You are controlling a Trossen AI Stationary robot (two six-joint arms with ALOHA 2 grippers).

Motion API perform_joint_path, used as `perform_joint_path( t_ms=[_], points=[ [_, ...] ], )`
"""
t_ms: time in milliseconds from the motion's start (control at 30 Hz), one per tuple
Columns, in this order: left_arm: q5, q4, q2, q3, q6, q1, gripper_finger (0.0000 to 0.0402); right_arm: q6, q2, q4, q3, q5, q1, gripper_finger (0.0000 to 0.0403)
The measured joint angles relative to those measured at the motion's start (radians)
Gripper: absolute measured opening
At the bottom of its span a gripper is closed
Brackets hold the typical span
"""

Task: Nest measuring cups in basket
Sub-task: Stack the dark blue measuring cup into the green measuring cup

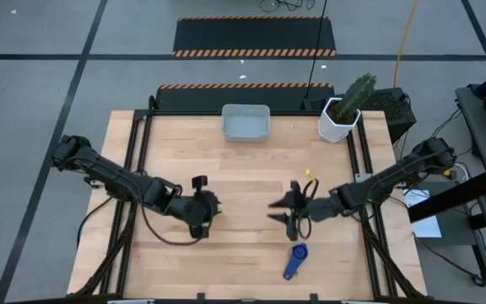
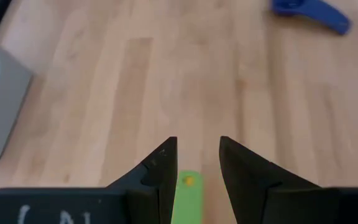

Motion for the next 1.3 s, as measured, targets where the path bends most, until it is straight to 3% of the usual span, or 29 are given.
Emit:
perform_joint_path(
  t_ms=[167, 500, 800, 1067, 1300],
  points=[
    [-0.002, 0.073, 0.000, 0.000, 0.008, -0.044, 0.0130, 0.203, 0.011, -0.072, 0.000, -0.025, 0.091, 0.0144],
    [0.009, 0.242, 0.115, -0.001, 0.033, -0.157, 0.0194, 0.580, 0.034, -0.221, 0.000, -0.026, 0.286, 0.0144],
    [-0.009, 0.374, 0.247, -0.001, -0.015, -0.176, 0.0207, 0.611, 0.182, -0.207, 0.000, -0.053, 0.385, 0.0144],
    [-0.009, 0.390, 0.261, -0.001, 0.000, -0.158, 0.0207, 0.645, 0.241, -0.218, 0.010, -0.101, 0.415, 0.0144],
    [-0.009, 0.400, 0.261, -0.001, 0.028, -0.134, 0.0207, 0.721, 0.241, -0.437, 0.011, -0.123, 0.389, 0.0144]
  ],
)
